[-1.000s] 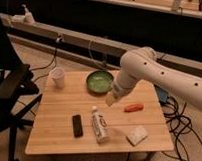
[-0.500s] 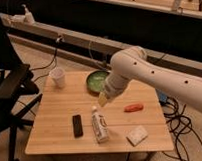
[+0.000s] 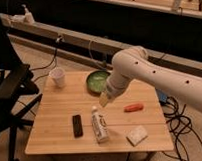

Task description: Place the eraser in the ceramic cup

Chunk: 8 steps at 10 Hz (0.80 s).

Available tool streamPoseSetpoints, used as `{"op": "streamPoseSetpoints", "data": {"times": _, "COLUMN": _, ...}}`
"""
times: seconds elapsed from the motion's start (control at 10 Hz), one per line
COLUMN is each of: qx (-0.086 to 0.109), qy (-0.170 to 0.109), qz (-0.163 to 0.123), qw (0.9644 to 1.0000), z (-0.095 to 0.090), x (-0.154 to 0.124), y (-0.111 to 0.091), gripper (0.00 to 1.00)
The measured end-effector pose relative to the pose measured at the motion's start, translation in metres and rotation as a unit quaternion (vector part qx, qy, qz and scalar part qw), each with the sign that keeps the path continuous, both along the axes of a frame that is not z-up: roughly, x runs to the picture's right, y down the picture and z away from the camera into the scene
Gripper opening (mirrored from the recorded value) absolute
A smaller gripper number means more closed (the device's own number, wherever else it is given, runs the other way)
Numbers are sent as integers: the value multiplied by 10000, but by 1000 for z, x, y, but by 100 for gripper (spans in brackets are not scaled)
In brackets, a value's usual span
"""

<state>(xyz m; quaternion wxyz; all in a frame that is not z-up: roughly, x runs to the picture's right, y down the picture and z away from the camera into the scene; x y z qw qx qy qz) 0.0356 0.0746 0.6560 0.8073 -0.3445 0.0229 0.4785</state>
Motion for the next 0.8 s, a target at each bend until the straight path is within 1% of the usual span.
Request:
{"op": "streamPoseSetpoints", "data": {"times": 0.1, "qx": 4, "qy": -13, "qz": -4, "qw": 10000, "z": -1, "x": -10, "y": -1, "gripper": 55}}
{"op": "streamPoseSetpoints", "data": {"times": 0.2, "qx": -2, "qy": -87, "qz": -32, "qw": 10000, "z": 3, "x": -20, "y": -2, "gripper": 65}}
{"op": "streamPoseSetpoints", "data": {"times": 0.4, "qx": -30, "qy": -185, "qz": -71, "qw": 9998, "z": 15, "x": -29, "y": -4, "gripper": 79}}
{"op": "streamPoseSetpoints", "data": {"times": 0.5, "qx": -65, "qy": -209, "qz": -94, "qw": 9997, "z": 19, "x": -35, "y": -2, "gripper": 80}}
{"op": "streamPoseSetpoints", "data": {"times": 0.7, "qx": -189, "qy": -266, "qz": -200, "qw": 9993, "z": 39, "x": -61, "y": 12, "gripper": 80}}
{"op": "streamPoseSetpoints", "data": {"times": 0.8, "qx": -246, "qy": -266, "qz": -248, "qw": 9990, "z": 46, "x": -69, "y": 19, "gripper": 80}}
